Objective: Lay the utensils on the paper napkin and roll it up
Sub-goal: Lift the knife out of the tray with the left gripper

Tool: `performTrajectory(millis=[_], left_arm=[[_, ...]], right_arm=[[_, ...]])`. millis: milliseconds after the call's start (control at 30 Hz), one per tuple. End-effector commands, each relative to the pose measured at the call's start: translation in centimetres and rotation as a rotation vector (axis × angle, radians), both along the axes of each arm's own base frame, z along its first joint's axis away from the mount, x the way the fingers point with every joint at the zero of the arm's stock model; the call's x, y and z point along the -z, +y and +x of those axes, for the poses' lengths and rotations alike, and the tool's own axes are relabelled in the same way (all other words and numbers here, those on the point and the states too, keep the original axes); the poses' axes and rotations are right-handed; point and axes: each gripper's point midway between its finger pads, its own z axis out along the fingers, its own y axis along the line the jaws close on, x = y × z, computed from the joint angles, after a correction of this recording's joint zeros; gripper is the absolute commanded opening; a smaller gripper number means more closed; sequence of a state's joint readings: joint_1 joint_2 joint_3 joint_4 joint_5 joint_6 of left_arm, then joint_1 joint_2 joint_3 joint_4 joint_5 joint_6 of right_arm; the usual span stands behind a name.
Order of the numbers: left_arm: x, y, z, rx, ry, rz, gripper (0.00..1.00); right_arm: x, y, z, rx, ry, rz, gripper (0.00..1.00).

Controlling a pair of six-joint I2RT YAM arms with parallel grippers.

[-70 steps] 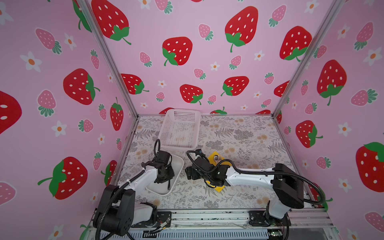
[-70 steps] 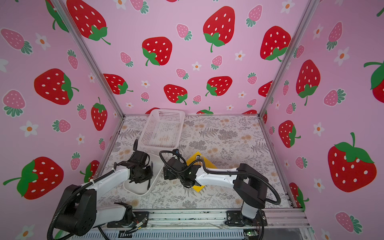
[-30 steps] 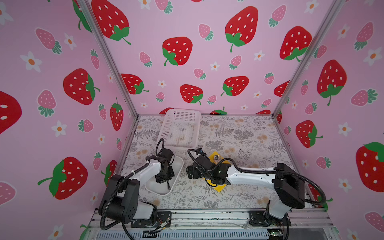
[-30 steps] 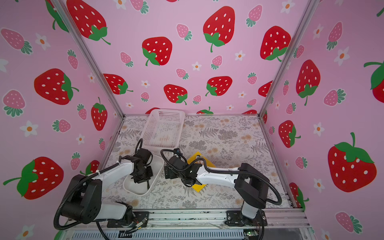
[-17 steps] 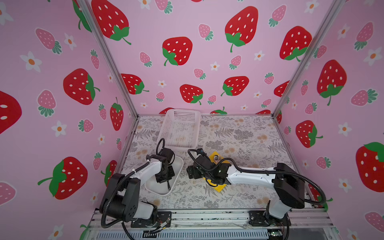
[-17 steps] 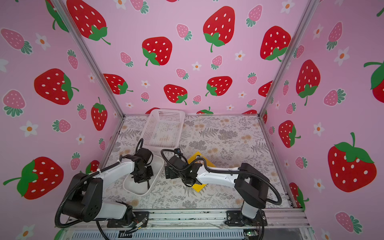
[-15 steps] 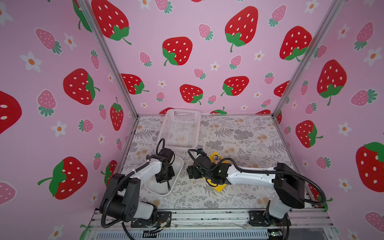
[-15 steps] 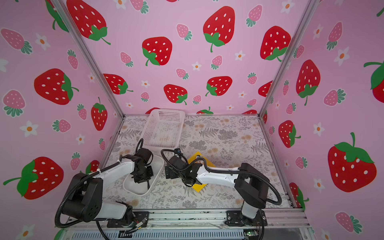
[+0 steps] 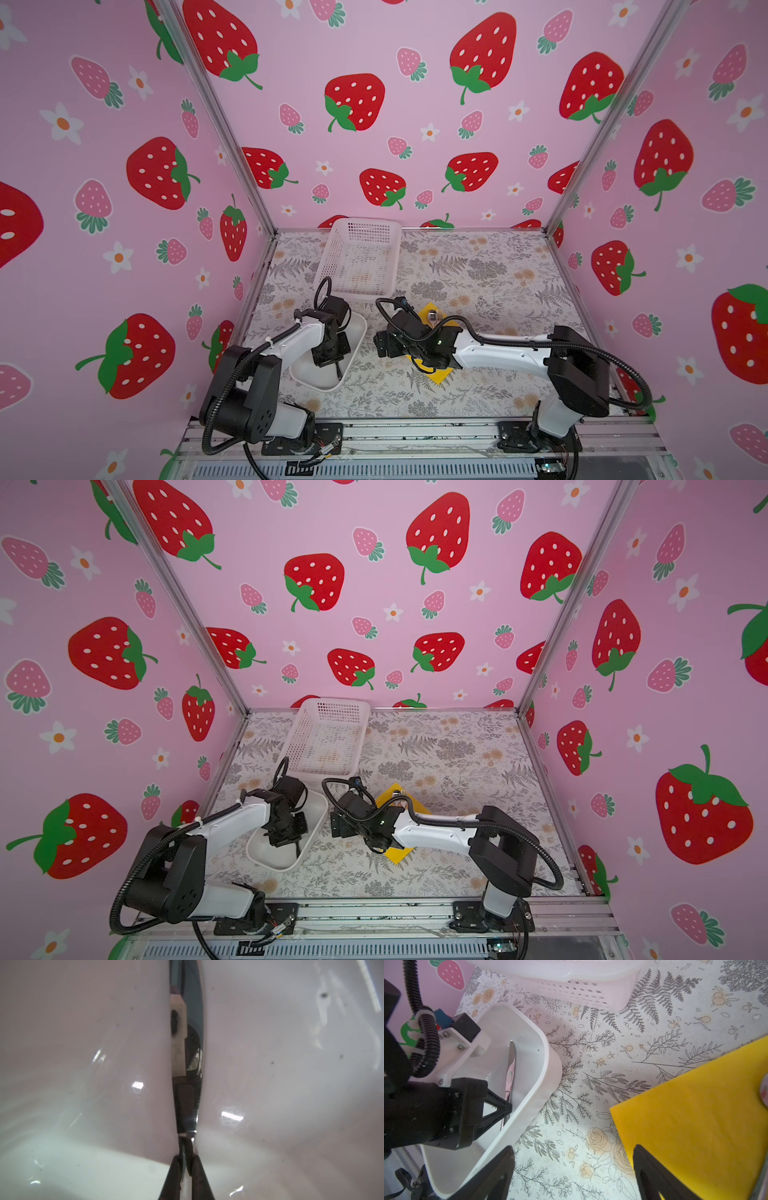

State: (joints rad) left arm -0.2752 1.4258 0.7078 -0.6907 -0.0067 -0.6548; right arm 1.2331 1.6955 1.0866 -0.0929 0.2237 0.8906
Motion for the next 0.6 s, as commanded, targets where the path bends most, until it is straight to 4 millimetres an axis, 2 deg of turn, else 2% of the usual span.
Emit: performTrajectory(millis=[0,333,567], left_arm=[[1.1,0.2,-2.0,-0.007,0.075,0.007,0.02],[-3.3,0.6,0.0,0.004,-0.021,0.033,0.01],[-5.5,1.1,0.5,0.016,-0.063,0.055,0.02]], right_arm=[[-0.3,-0.9,0.4,0.032,0.001,-0.005,0.91],[-0.5,-1.0,0.5,0.039,-0.003,-0.002,0.91],[-0.8,-1.6,0.7,0.063,-0.007,0.004,0.91]])
